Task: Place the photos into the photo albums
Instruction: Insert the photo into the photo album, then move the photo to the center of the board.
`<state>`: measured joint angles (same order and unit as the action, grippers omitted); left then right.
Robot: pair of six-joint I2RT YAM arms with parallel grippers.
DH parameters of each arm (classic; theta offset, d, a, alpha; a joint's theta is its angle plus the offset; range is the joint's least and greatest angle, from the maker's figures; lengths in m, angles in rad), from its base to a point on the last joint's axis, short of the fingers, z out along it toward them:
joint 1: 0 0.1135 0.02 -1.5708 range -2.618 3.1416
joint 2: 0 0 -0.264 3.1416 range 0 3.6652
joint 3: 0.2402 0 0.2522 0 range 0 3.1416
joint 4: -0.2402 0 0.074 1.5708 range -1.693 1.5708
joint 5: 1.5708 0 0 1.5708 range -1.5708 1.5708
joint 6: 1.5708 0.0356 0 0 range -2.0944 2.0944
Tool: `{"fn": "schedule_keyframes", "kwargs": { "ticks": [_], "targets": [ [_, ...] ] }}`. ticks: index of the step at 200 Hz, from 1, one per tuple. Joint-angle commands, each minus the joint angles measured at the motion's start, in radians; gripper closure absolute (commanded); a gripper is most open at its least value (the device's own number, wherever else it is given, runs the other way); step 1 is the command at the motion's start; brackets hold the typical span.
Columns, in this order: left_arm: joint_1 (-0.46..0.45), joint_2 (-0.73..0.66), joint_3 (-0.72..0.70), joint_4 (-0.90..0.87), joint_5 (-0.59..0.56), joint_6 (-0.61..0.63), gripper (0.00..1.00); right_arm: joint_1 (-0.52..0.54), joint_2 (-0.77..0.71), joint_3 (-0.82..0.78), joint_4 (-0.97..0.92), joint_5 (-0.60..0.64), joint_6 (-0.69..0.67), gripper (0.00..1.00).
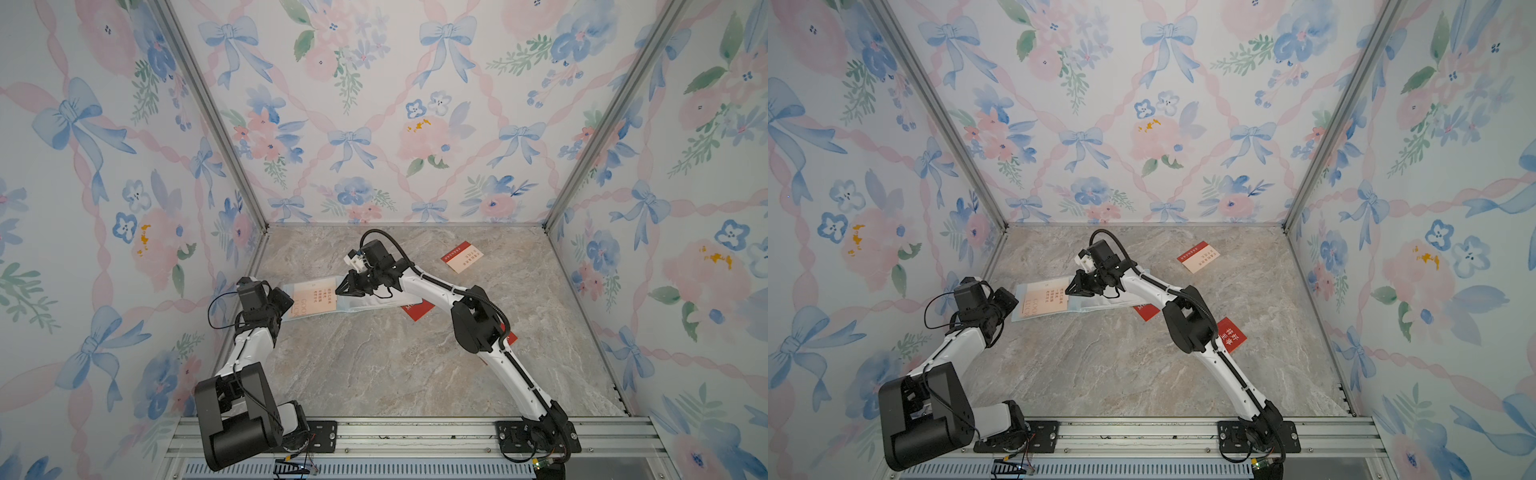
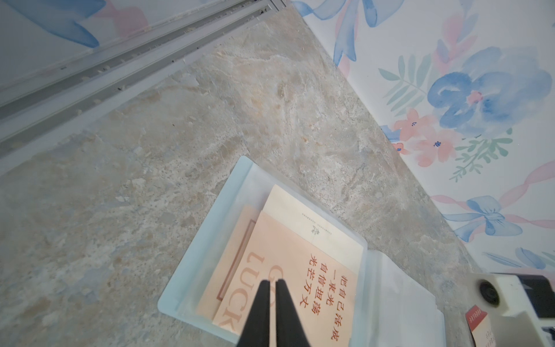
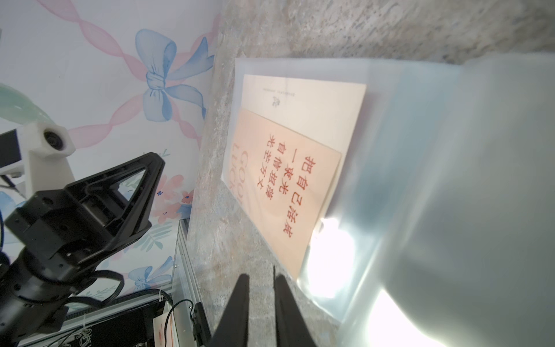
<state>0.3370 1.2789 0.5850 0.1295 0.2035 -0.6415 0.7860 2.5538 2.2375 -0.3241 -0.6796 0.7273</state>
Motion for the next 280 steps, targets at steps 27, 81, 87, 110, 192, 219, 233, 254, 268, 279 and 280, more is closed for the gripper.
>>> {"fn": "schedule_keyframes", "kwargs": {
  "ticks": [27, 81, 87, 110, 192, 219, 233, 254, 268, 279, 280],
  "targets": [
    [-0.156, -0.033, 0.0, -0.02, 0.074, -0.014, 0.91, -0.043, -0.22, -0.282, 0.119, 0.001, -0.037, 0.82],
    [-0.292, 0.0, 0.016, -0.019, 0.091, -0.005, 0.91, -0.123, -0.382, -0.574, 0.139, 0.031, -0.097, 0.82],
    [-0.31, 0.001, 0.02, -0.019, 0.091, -0.001, 0.91, -0.138, -0.401, -0.609, 0.141, 0.039, -0.123, 0.82],
    [-0.401, 0.005, 0.047, -0.018, 0.096, 0.05, 0.91, -0.191, -0.451, -0.715, 0.144, 0.047, -0.142, 0.82],
    [-0.716, 0.115, 0.091, 0.01, -0.031, 0.149, 0.91, -0.345, -0.542, -0.861, 0.149, 0.075, -0.189, 0.81],
    [-0.779, 0.176, 0.144, 0.059, -0.04, 0.133, 0.91, -0.379, -0.567, -0.877, 0.122, 0.08, -0.212, 0.81],
    [-0.794, 0.227, 0.178, 0.071, 0.001, 0.127, 0.91, -0.392, -0.583, -0.891, 0.114, 0.085, -0.222, 0.81],
    [-0.831, 0.283, 0.227, 0.079, 0.019, 0.128, 0.91, -0.418, -0.608, -0.921, 0.098, 0.085, -0.235, 0.81],
    [-0.86, 0.316, 0.257, 0.081, 0.023, 0.14, 0.91, -0.434, -0.633, -0.949, 0.081, 0.098, -0.253, 0.81],
    [-0.883, 0.342, 0.278, 0.081, 0.025, 0.142, 0.91, -0.451, -0.656, -0.974, 0.068, 0.111, -0.266, 0.81],
    [-0.886, 0.344, 0.279, 0.081, 0.025, 0.141, 0.91, -0.452, -0.657, -0.975, 0.067, 0.111, -0.267, 0.81]
  ]
}}
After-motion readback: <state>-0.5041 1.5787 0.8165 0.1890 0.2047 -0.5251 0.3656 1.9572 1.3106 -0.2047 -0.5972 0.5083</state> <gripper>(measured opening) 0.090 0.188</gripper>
